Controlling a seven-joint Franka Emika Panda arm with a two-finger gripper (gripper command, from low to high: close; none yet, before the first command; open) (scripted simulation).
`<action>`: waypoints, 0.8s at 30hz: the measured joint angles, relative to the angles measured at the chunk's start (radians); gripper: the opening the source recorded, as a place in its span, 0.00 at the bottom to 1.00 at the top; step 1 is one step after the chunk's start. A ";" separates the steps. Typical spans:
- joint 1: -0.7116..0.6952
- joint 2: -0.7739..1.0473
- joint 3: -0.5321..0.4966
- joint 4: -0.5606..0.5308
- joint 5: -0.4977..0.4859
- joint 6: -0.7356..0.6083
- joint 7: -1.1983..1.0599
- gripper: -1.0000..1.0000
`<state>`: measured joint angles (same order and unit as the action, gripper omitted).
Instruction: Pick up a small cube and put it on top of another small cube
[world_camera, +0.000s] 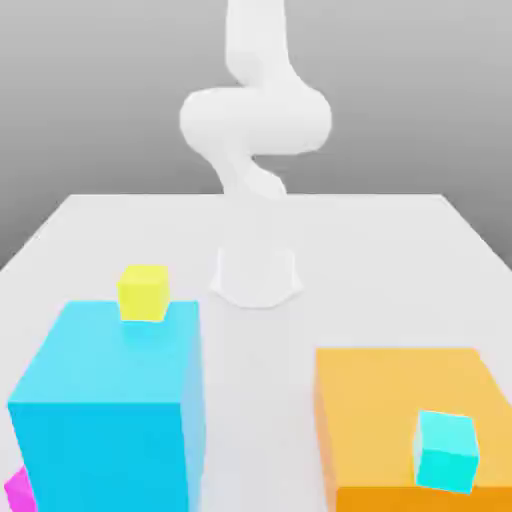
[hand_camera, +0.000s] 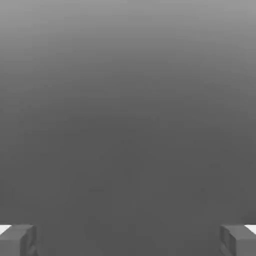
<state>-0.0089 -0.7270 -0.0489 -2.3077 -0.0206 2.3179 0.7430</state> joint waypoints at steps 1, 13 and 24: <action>-0.007 0.036 -0.023 -0.010 -0.010 0.013 -0.027 0.50; -0.099 0.458 -0.321 -0.159 -0.051 0.200 -0.394 0.50; -0.253 0.796 -0.428 -0.385 0.107 0.429 -0.763 0.50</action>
<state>-0.2622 0.0686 -0.4765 -2.6932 0.0866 2.7471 -0.0200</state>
